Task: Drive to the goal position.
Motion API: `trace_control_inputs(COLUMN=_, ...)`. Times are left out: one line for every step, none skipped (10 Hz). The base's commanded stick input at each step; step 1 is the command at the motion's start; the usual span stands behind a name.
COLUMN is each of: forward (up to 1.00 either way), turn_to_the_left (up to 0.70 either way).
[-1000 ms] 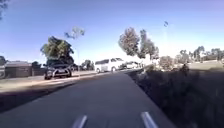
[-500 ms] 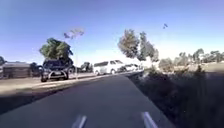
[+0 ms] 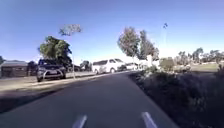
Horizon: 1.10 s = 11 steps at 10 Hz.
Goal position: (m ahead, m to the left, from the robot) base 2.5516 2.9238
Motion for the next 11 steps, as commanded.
trace_control_inputs(forward=0.93, turn_to_the_left=0.00)
trace_control_inputs(forward=0.93, turn_to_the_left=0.00)
trace_control_inputs(forward=0.93, turn_to_the_left=0.00)
trace_control_inputs(forward=0.93, turn_to_the_left=0.00)
trace_control_inputs(forward=0.93, turn_to_the_left=0.00)
trace_control_inputs(forward=0.93, turn_to_the_left=0.00)
trace_control_inputs(forward=0.93, turn_to_the_left=0.02)
trace_control_inputs(forward=0.93, turn_to_the_left=0.12)
trace_control_inputs(forward=0.93, turn_to_the_left=0.16)
trace_control_inputs(forward=0.93, turn_to_the_left=0.17)
trace_control_inputs(forward=0.93, turn_to_the_left=0.18)
